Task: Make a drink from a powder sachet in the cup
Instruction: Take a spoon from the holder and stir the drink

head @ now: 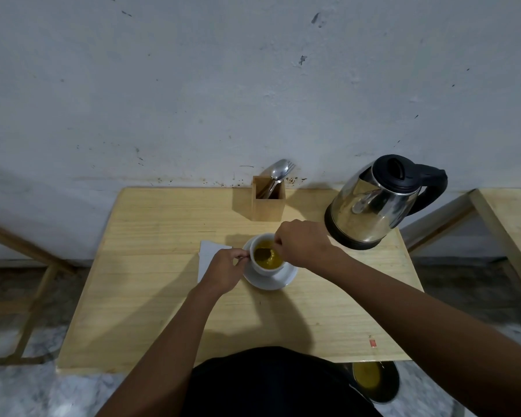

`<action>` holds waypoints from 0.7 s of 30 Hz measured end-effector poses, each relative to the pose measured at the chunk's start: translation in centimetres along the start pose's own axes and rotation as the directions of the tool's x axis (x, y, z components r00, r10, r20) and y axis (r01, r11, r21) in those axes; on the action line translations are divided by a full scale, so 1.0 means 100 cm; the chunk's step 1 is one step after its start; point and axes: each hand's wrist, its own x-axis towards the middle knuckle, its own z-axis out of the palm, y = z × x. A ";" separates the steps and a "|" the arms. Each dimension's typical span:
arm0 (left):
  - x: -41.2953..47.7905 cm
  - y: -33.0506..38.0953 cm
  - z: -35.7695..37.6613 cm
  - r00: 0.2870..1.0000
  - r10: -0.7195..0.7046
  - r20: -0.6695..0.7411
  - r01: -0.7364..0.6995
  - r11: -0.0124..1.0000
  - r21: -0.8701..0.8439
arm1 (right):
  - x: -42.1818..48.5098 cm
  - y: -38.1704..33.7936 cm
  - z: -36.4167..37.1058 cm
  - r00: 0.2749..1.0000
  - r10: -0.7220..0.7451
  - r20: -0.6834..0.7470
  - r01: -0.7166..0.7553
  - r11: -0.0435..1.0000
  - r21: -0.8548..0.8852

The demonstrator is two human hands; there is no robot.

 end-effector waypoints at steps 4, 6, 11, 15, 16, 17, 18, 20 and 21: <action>0.000 0.000 0.001 1.000 -0.005 -0.010 0.005 1.000 0.010 | -0.001 0.006 0.003 0.998 0.020 -0.053 -0.025 0.994 -0.104; 0.000 -0.001 0.001 1.000 -0.021 -0.009 0.021 1.000 0.010 | -0.004 0.009 0.001 0.998 0.038 -0.046 -0.045 0.987 -0.153; 0.000 -0.002 0.001 1.000 -0.015 -0.010 0.015 1.000 0.016 | -0.013 0.010 -0.007 0.995 0.087 0.046 -0.081 0.990 -0.115; 0.000 -0.001 0.001 1.000 -0.005 -0.012 0.006 1.000 0.025 | -0.021 0.006 -0.001 0.992 0.076 0.097 -0.080 0.996 0.034; 0.000 -0.001 0.000 1.000 -0.006 -0.014 0.006 1.000 0.026 | -0.022 0.006 0.003 0.994 0.076 0.083 -0.082 0.994 0.076; 0.000 0.000 0.000 1.000 -0.007 -0.016 0.007 1.000 0.027 | -0.025 0.007 0.007 0.995 0.082 0.056 -0.088 0.989 0.118; 0.000 0.000 0.000 1.000 -0.007 -0.018 0.007 1.000 0.027 | -0.029 0.010 0.011 0.995 0.094 0.022 -0.096 0.983 0.158; 0.000 0.000 0.000 1.000 -0.007 -0.016 0.008 1.000 0.026 | -0.040 0.015 0.015 0.992 0.112 -0.049 -0.099 0.971 0.220; 0.000 0.000 0.000 1.000 -0.010 -0.017 0.010 1.000 0.024 | -0.046 0.018 0.017 0.990 0.115 -0.082 -0.093 0.968 0.233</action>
